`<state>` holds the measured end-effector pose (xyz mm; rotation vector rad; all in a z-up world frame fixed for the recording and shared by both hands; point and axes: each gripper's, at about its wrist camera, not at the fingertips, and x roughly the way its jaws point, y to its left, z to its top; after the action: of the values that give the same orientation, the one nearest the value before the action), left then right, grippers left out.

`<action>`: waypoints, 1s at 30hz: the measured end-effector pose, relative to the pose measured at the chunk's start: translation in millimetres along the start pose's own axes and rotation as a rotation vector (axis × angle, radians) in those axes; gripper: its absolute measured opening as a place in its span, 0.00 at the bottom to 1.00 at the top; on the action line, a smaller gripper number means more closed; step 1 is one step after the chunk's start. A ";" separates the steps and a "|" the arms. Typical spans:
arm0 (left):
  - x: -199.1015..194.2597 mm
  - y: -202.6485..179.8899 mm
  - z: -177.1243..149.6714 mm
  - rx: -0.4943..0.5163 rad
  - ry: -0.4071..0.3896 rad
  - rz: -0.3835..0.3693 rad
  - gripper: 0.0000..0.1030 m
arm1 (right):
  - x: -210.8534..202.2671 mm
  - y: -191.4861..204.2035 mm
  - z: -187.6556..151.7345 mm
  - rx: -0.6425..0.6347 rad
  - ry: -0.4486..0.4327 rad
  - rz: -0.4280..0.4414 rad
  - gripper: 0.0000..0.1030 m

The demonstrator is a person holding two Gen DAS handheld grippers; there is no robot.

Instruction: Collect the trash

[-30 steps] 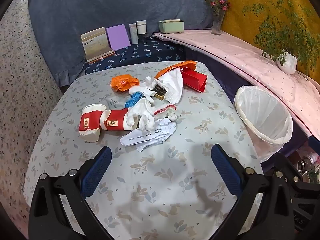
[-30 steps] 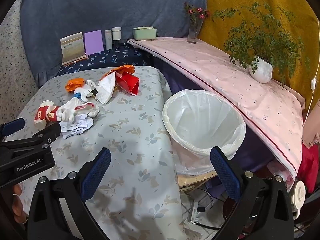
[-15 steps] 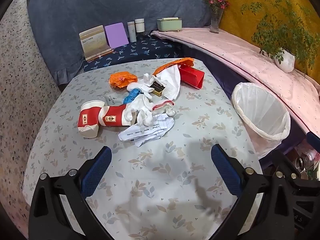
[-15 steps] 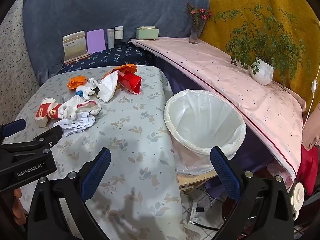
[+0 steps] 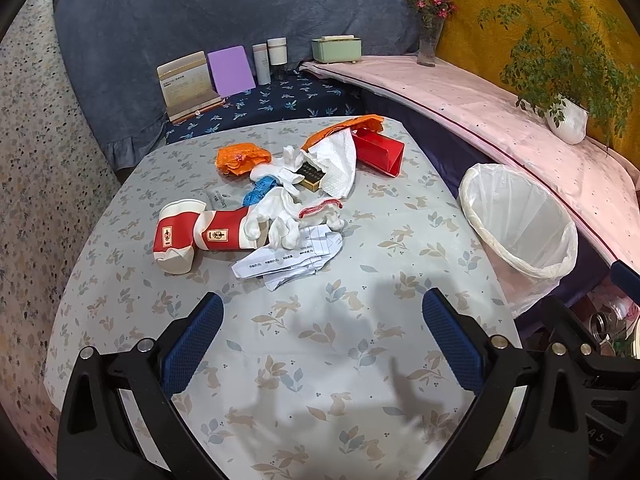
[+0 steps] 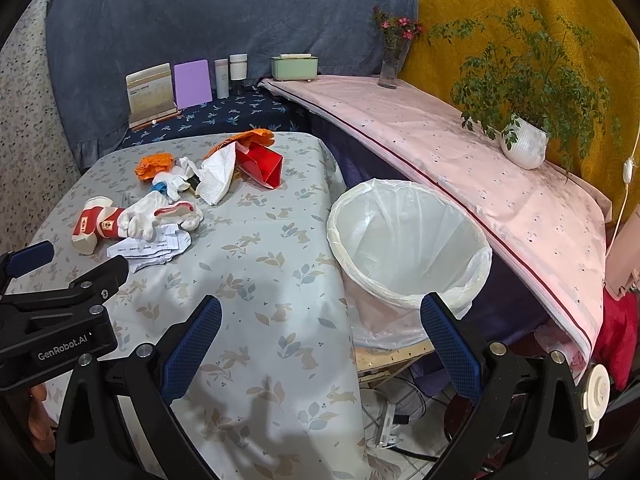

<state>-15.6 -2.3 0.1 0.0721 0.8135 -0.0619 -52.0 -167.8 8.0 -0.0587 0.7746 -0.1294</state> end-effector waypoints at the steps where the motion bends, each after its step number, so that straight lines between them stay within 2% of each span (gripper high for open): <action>1: -0.8 -1.1 -0.4 0.001 -0.001 -0.001 0.92 | -0.3 0.3 -0.1 -0.002 0.000 0.000 0.93; 30: -2.2 -1.0 -1.1 -0.006 -0.005 0.002 0.92 | -3.0 -1.0 0.4 -0.001 -0.021 -0.028 0.93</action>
<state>-18.0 -3.1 0.9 0.0666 0.8084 -0.0579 -53.9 -168.4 10.5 -0.0716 0.7530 -0.1544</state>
